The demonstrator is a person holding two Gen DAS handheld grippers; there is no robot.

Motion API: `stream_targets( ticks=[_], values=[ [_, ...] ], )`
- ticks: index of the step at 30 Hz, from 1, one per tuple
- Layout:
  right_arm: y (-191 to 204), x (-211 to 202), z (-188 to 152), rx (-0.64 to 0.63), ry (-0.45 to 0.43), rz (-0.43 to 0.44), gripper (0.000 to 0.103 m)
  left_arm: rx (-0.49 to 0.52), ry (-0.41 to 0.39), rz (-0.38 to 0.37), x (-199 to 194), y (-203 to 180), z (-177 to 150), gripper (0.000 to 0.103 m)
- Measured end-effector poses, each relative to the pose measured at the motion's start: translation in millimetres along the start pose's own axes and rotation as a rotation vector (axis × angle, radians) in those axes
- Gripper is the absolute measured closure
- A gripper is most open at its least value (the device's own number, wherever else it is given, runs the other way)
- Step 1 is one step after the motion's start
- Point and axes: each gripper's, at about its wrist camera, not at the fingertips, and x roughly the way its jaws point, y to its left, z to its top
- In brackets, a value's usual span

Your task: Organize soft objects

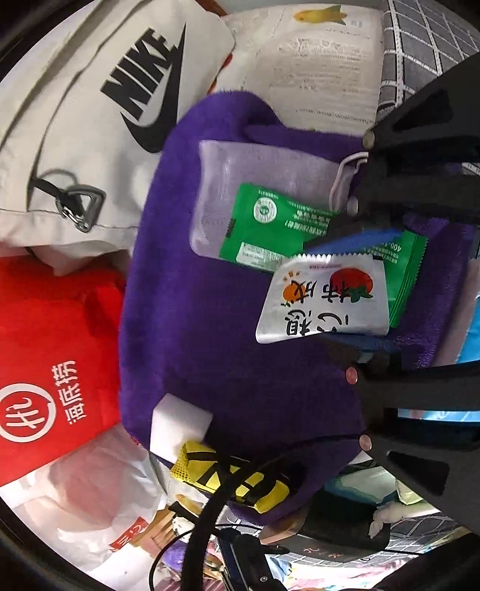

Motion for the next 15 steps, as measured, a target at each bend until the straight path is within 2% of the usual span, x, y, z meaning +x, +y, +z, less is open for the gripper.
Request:
stream_targets(
  ticks=[1,3,6,10,15],
  values=[
    [0.5,1.3,0.0,-0.002,0.002,0.004,0.055,0.001,0.004,0.000,1.4,0.1,0.5,0.078],
    [2.4,1.3,-0.6,-0.015,0.001,0.019,0.041,0.001,0.013,0.003,4.5,0.1,1.5,0.078],
    [4.6,-5.1,-3.9,-0.025,-0.004,0.056,0.029,0.002,0.024,0.005,8.6,-1.5,3.3,0.078],
    [8.9,-13.4,-7.2,-0.040,-0.007,0.025,0.027,0.004,0.041,0.013,15.8,-5.6,5.9,0.078],
    [6.7,-38.1,-12.4,-0.010,-0.076,0.013,0.027,0.023,0.072,0.026,28.4,-15.1,9.3,0.078]
  ],
)
